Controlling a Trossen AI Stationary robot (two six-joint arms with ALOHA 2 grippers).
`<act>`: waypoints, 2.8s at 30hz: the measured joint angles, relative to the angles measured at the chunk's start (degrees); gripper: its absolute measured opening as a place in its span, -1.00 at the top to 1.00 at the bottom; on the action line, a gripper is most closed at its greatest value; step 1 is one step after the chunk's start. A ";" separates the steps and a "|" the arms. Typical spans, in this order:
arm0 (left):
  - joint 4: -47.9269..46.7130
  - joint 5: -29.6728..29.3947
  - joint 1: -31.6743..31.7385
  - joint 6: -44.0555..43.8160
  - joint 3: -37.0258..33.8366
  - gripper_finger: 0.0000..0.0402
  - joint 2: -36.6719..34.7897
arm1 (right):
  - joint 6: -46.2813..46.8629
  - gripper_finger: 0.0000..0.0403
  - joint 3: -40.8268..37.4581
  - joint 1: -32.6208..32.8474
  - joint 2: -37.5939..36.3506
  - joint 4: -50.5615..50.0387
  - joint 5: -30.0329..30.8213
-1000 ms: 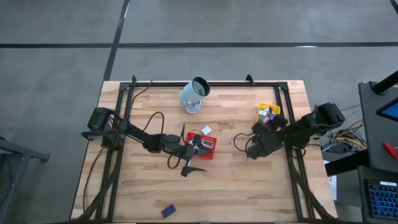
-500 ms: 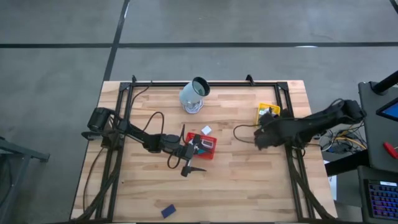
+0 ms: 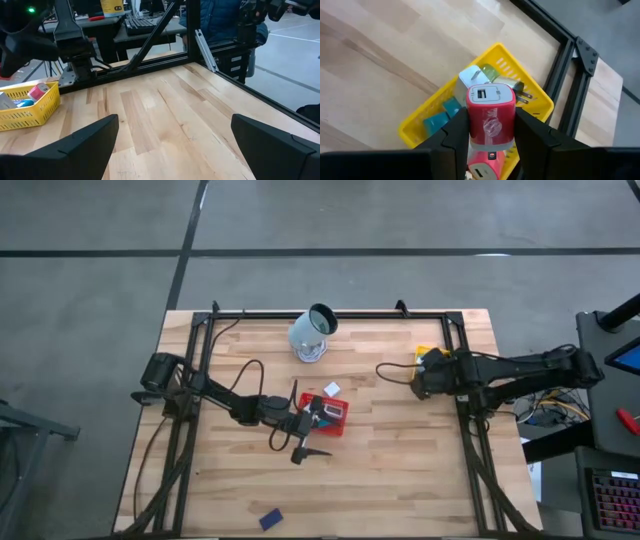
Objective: Pick & Place Office items
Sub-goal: Put the pink charger adapter into the yellow basket
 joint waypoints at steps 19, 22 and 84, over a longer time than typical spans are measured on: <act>-0.13 1.16 -0.02 0.00 0.26 -0.96 0.00 | -13.31 0.42 -0.17 -13.82 2.12 5.26 -9.40; -0.26 1.15 -0.02 0.00 0.26 -0.96 0.00 | -14.29 0.42 -0.17 -15.04 2.12 5.56 -10.92; -0.46 1.34 -0.02 0.24 0.20 -0.96 -0.07 | -19.89 0.22 -1.57 -20.88 12.28 13.69 -21.06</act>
